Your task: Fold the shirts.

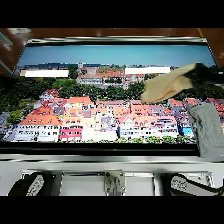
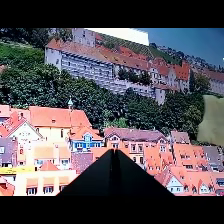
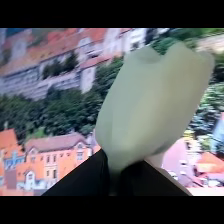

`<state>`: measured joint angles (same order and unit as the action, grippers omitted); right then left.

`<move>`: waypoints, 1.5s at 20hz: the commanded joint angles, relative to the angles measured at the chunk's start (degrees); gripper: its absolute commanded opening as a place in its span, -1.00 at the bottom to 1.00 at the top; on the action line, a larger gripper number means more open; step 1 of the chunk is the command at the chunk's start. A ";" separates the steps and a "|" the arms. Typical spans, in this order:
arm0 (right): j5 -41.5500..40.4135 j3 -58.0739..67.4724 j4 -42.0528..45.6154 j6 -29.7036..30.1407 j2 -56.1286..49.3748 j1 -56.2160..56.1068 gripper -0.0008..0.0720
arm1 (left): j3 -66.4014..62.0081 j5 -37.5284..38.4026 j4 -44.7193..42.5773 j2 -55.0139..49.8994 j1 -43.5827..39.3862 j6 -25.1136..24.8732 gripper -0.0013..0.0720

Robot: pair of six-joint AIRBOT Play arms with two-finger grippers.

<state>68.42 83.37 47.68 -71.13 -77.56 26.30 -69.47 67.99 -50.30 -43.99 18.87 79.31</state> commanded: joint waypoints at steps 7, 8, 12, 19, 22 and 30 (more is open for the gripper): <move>5.77 1.88 16.81 -3.19 4.15 23.85 -0.79 | -0.11 0.04 0.24 3.02 0.00 0.00 -0.87; 5.90 1.88 19.21 -3.17 4.15 24.24 -0.79 | -0.11 0.04 0.22 3.13 0.02 0.02 -0.87; 7.45 1.90 22.99 -3.23 4.17 25.44 -0.78 | -0.11 -0.02 0.22 2.67 0.02 0.00 -0.87; 0.87 4.09 -1.16 4.09 5.22 25.35 -0.79 | 1.05 -1.33 0.17 2.56 0.02 -0.20 -0.87; -2.95 6.03 -4.55 7.10 5.20 23.85 -0.79 | 1.29 -1.55 0.17 2.36 0.02 -0.20 -0.87; 8.76 6.05 18.53 8.46 4.46 22.64 -0.79 | 1.29 -1.51 0.17 2.29 0.02 -0.22 -0.87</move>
<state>74.22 89.27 57.12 -62.89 -73.08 49.08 -68.20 66.54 -50.13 -41.67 18.87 79.11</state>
